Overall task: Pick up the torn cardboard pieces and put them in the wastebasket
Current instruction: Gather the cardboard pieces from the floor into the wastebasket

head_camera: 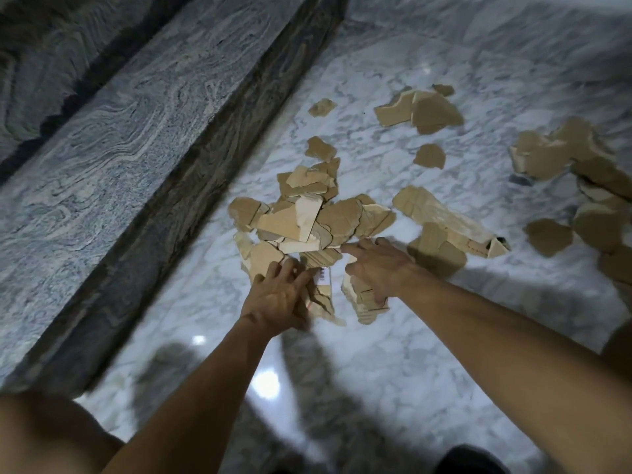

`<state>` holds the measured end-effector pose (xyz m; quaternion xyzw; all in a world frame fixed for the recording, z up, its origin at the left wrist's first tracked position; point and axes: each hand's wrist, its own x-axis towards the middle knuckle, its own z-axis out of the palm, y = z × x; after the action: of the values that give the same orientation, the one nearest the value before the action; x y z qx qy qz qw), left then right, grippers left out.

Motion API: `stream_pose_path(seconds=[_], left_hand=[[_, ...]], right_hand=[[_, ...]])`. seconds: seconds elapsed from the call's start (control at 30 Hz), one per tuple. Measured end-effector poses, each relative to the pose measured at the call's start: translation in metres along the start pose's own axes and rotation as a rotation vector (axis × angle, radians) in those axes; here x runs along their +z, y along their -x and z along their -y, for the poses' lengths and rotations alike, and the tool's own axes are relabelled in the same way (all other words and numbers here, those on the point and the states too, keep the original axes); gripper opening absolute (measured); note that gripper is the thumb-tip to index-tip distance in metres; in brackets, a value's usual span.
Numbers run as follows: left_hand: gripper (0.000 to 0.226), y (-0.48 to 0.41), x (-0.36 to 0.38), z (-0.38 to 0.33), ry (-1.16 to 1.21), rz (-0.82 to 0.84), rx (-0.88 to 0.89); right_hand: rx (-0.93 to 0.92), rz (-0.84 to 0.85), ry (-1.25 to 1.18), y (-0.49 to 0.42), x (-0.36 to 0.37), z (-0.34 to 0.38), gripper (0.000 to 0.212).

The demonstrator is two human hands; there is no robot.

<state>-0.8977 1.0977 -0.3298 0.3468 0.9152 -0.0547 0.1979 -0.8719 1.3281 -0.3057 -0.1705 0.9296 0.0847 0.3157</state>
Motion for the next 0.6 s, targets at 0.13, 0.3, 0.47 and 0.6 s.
stream_pose_path(seconds=[0.13,0.3,0.47,0.6], left_hand=[[0.103,-0.007,0.005,0.001,-0.01,0.049,0.025],[0.095,-0.014,0.006,-0.002,0.105,0.08,-0.027],[0.079,-0.009,-0.003,0.0,0.125,0.012,-0.074],[0.079,-0.008,-0.005,0.001,0.03,0.007,-0.1]], right_hand=[[0.072,-0.011,0.035,-0.003,-0.002,0.002,0.116],[0.118,0.011,0.182,-0.004,-0.003,0.002,0.087],[0.231,0.031,-0.181,0.021,0.004,-0.001,0.056],[0.431,-0.07,-0.589,0.045,0.001,-0.038,0.077]])
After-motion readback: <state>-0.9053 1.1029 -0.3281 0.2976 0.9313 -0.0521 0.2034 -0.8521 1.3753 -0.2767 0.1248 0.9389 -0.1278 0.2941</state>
